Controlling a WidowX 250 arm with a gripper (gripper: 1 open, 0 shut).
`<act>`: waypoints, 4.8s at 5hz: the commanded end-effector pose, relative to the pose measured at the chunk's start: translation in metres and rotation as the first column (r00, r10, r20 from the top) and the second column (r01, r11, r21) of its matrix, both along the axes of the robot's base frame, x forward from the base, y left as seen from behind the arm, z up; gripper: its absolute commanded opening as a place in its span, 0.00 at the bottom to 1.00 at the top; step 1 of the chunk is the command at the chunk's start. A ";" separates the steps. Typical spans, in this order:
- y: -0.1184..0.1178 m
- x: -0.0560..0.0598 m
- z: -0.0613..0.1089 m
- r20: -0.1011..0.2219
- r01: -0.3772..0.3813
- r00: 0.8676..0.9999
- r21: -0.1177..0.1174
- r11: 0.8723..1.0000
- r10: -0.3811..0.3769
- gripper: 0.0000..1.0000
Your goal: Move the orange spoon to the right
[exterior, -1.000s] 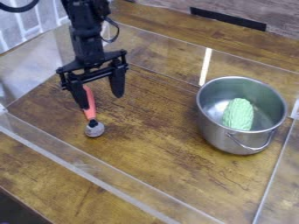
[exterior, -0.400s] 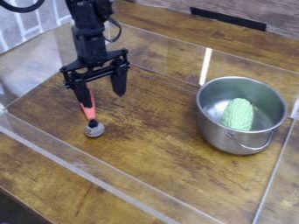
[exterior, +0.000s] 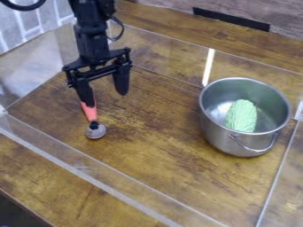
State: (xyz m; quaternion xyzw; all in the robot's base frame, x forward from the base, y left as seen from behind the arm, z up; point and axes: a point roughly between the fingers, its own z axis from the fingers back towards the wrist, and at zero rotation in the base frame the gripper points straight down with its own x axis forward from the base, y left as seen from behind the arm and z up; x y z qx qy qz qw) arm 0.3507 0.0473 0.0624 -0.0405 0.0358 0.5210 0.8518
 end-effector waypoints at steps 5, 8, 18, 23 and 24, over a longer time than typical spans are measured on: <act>0.011 0.006 0.009 0.014 -0.075 0.997 0.007 0.997 0.075 1.00; 0.032 -0.006 -0.017 -0.009 -0.141 0.990 0.040 0.989 0.142 1.00; 0.085 -0.021 -0.027 -0.100 -0.308 0.946 0.025 0.951 0.309 0.00; 0.087 -0.020 -0.026 -0.195 -0.413 0.895 -0.018 0.911 0.402 0.00; 0.086 -0.020 -0.025 -0.213 -0.429 0.885 -0.024 0.903 0.415 0.00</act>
